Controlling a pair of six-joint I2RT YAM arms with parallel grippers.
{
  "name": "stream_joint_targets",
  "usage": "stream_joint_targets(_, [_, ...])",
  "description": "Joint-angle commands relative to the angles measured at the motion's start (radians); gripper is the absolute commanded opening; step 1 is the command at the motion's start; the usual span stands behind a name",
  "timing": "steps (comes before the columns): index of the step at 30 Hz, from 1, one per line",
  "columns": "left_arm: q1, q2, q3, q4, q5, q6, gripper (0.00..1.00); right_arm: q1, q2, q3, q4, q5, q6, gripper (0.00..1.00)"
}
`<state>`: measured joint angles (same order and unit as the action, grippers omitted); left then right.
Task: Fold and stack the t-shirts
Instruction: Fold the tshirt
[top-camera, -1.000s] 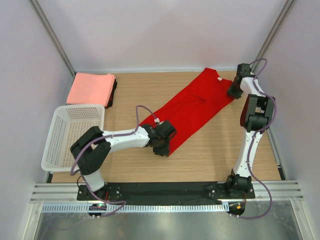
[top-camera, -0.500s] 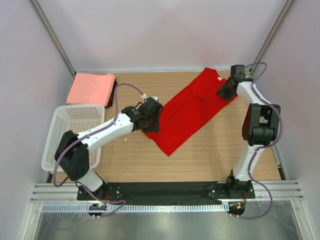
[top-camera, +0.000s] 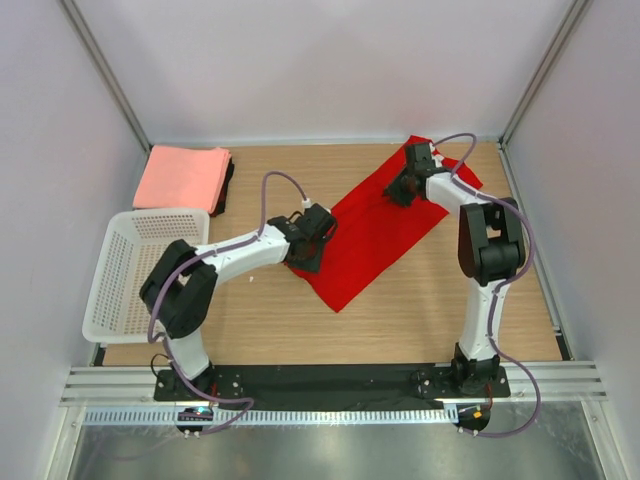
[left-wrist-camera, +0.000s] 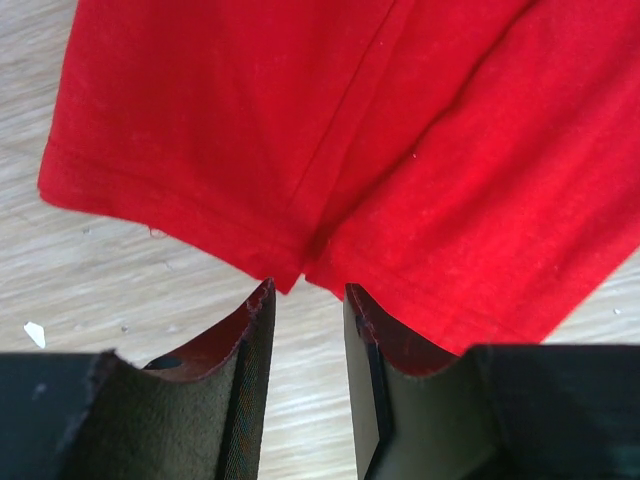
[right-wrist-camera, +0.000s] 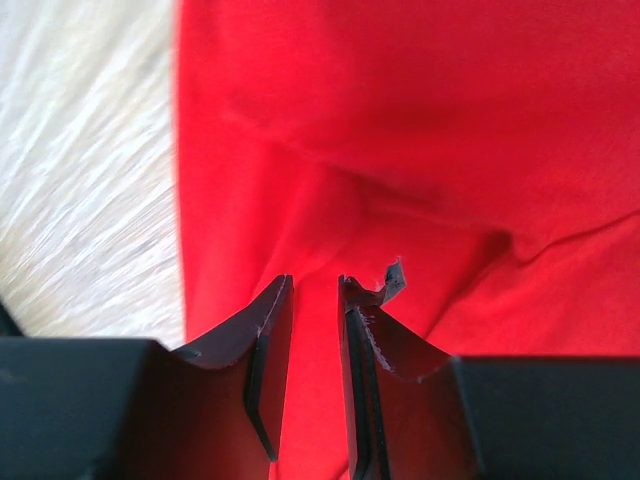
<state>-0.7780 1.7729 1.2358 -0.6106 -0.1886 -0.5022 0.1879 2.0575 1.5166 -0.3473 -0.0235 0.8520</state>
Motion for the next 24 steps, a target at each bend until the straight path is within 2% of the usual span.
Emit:
stream_joint_targets(1, [0.005,0.017,0.037,0.066,-0.002,0.044,0.35,0.002,0.018,0.011,0.067,0.019,0.054,0.31])
stream_joint_targets(6, [0.006,0.071,0.062,0.054,-0.046,0.053,0.35,0.005,0.046,0.017,0.085,0.066,0.068,0.31])
stream_joint_targets(24, [0.006,0.128,0.083,0.063,-0.046,0.060,0.34,0.005,0.093,0.034,0.071,0.099,0.079,0.29])
